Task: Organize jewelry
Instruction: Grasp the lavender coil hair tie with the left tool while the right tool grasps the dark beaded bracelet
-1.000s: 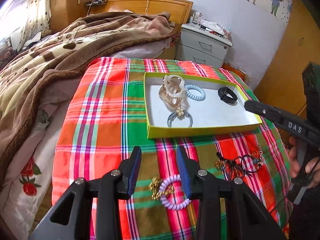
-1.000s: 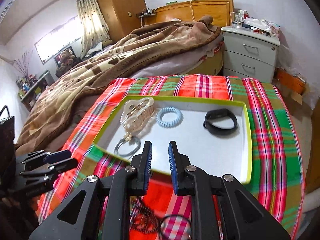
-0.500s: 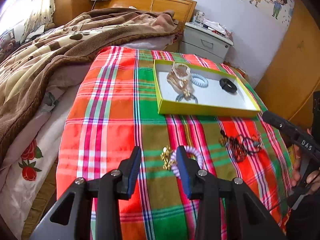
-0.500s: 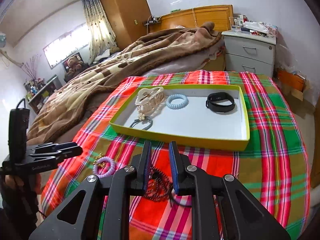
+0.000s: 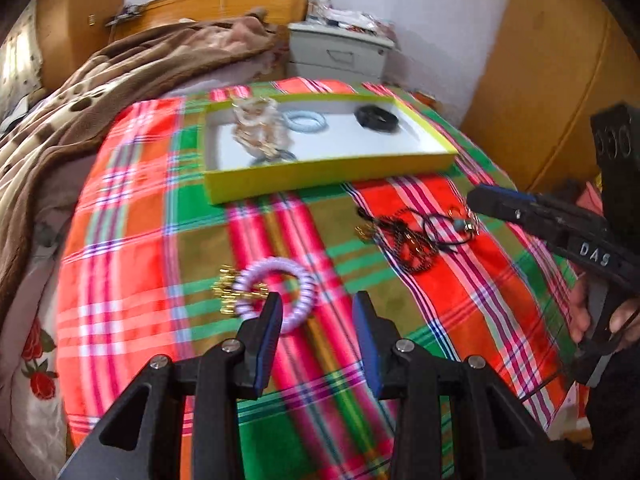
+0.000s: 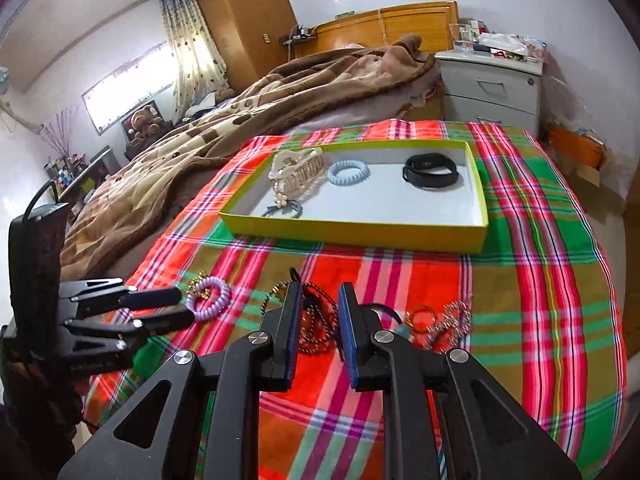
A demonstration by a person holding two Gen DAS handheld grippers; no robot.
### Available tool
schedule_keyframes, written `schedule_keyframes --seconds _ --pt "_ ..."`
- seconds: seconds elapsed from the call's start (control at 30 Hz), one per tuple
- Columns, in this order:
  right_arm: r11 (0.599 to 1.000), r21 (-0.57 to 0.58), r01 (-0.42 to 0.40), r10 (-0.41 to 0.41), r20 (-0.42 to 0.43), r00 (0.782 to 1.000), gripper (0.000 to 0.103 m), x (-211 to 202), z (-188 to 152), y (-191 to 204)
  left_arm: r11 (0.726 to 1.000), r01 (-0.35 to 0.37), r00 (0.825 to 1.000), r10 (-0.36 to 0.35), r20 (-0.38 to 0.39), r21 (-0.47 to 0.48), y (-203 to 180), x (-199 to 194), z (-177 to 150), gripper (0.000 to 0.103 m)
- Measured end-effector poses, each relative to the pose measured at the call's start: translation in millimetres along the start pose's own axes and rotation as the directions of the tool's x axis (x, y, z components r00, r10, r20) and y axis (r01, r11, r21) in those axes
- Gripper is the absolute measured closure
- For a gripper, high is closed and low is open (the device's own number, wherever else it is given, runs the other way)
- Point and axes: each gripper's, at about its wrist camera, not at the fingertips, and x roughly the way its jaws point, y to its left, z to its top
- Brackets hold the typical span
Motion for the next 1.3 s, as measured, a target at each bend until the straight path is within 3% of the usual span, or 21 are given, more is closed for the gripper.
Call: schedule_keyframes --seconds 0.17,0.6,0.7,0.77,0.83,1.07,1.3 --pt "1.000 0.009 0.025 -0.025 0.007 1.000 0.084 -6.7 -5.0 -6.3 0.998 -0.054 0.998 0.055 -0.028 0.045 -12.6 17.4 1.2 0.065" --pt "0.999 0.032 0.009 -0.010 0.013 1.000 0.084 -7.9 -6.8 -14.0 0.992 -0.093 0.993 0.098 -0.069 0.080 -25.2 32.6 6.3 0.065" --pt "1.000 0.024 0.013 -0.013 0.004 1.000 0.084 -4.1 -6.6 -13.6 0.992 -0.105 0.992 0.110 -0.068 0.076 -25.5 34.3 9.0 0.076" --pt "1.000 0.021 0.014 -0.014 -0.008 1.000 0.084 -0.7 -7.0 -13.3 0.992 -0.110 0.991 0.114 -0.067 0.068 -23.4 35.6 10.9 0.089" --pt "1.000 0.017 0.015 -0.015 -0.015 1.000 0.084 2.5 -7.0 -13.4 0.993 -0.111 0.991 0.114 -0.066 0.052 -19.8 35.3 11.8 0.093" --pt "1.000 0.026 0.010 -0.009 -0.028 1.000 0.084 9.8 -5.3 -14.4 0.999 -0.004 1.000 0.002 -0.024 -0.055 1.0 22.7 14.0 0.093" --pt "1.000 0.012 -0.010 0.010 -0.057 0.998 0.084 22.0 -2.0 -13.5 0.989 0.094 0.994 -0.088 0.062 -0.116 12.8 -5.0 19.6 0.093"
